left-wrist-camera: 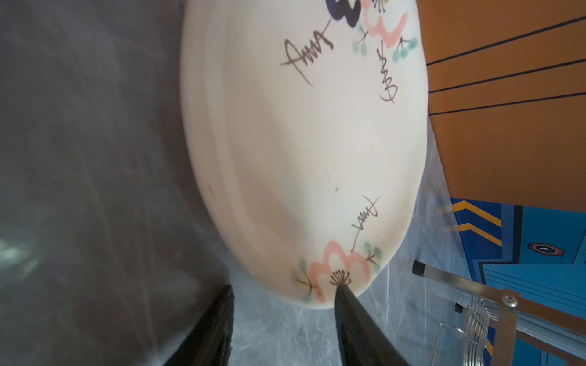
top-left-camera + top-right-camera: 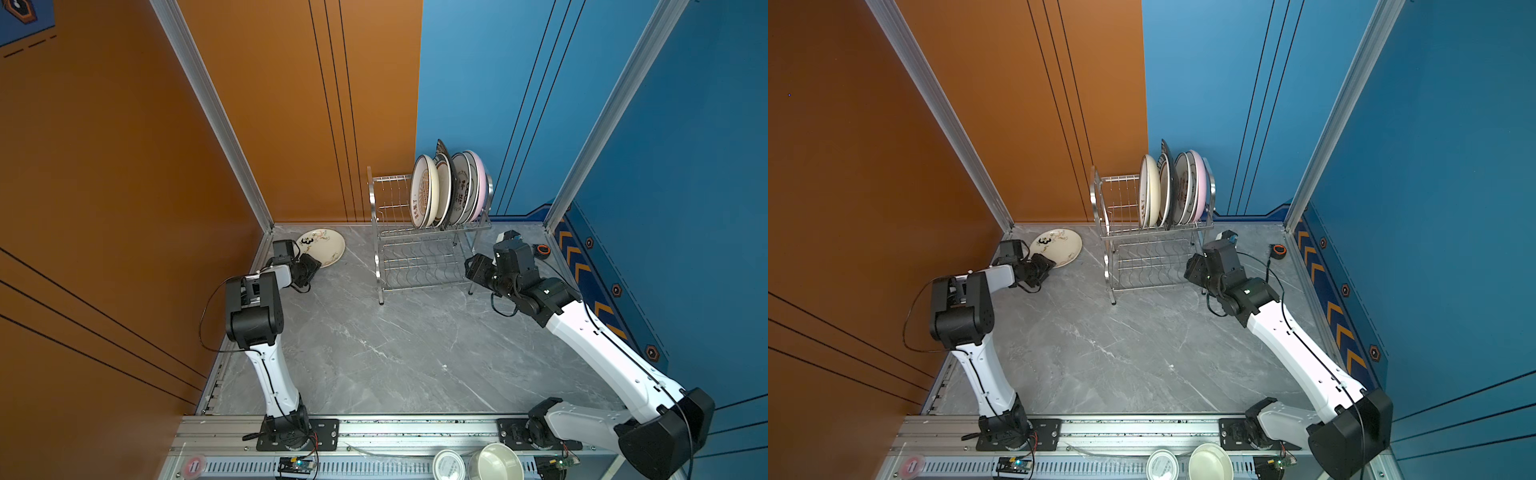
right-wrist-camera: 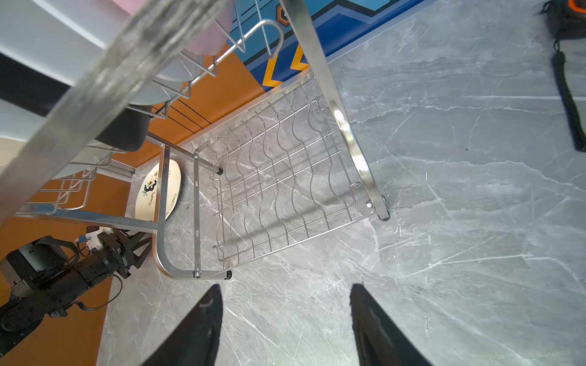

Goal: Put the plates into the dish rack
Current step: 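Grip the cream floral plate edge with the left gripper and tilt it up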

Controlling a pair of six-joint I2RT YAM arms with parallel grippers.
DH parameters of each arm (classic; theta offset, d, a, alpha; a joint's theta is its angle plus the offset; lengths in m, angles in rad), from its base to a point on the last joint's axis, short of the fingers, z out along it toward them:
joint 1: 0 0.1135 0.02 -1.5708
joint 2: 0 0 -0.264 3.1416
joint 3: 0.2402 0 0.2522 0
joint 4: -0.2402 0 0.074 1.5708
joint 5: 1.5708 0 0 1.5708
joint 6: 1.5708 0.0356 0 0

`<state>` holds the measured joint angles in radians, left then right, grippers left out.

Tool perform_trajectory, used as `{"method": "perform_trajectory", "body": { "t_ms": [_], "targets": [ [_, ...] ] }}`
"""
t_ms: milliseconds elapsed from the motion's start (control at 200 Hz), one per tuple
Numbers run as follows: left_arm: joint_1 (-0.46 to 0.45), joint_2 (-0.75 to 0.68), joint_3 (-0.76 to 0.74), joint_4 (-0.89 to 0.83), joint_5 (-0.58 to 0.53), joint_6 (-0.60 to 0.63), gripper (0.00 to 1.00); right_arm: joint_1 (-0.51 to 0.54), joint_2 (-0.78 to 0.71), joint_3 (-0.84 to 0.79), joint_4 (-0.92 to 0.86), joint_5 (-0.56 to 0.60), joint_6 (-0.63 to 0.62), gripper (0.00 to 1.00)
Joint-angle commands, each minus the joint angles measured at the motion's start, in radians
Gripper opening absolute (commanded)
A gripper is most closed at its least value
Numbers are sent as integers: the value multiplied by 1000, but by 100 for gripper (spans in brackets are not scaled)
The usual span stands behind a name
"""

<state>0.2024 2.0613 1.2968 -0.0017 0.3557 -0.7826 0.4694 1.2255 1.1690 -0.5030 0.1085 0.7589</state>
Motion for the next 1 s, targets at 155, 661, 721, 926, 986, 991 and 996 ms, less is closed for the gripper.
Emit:
{"method": "perform_trajectory", "body": {
  "t_ms": [155,661,721,926,986,991,996],
  "targets": [
    [1,55,54,31,-28,-37,50,-28,42,47,17,-41,-18,65],
    [2,104,-10,168,-17,-139,45,-46,110,111,24,-59,-22,65],
    [2,110,-13,181,-15,-149,42,-45,115,117,24,-61,-21,65],
    [5,134,-25,223,0,-195,29,-46,130,129,30,-67,-15,64],
    [6,138,-32,236,1,-210,25,-45,133,129,33,-66,-12,64],
    [7,138,-32,236,1,-211,25,-46,133,130,33,-66,-12,64],
    [7,138,-33,236,1,-212,25,-46,133,129,34,-66,-12,64]
  ]
}}
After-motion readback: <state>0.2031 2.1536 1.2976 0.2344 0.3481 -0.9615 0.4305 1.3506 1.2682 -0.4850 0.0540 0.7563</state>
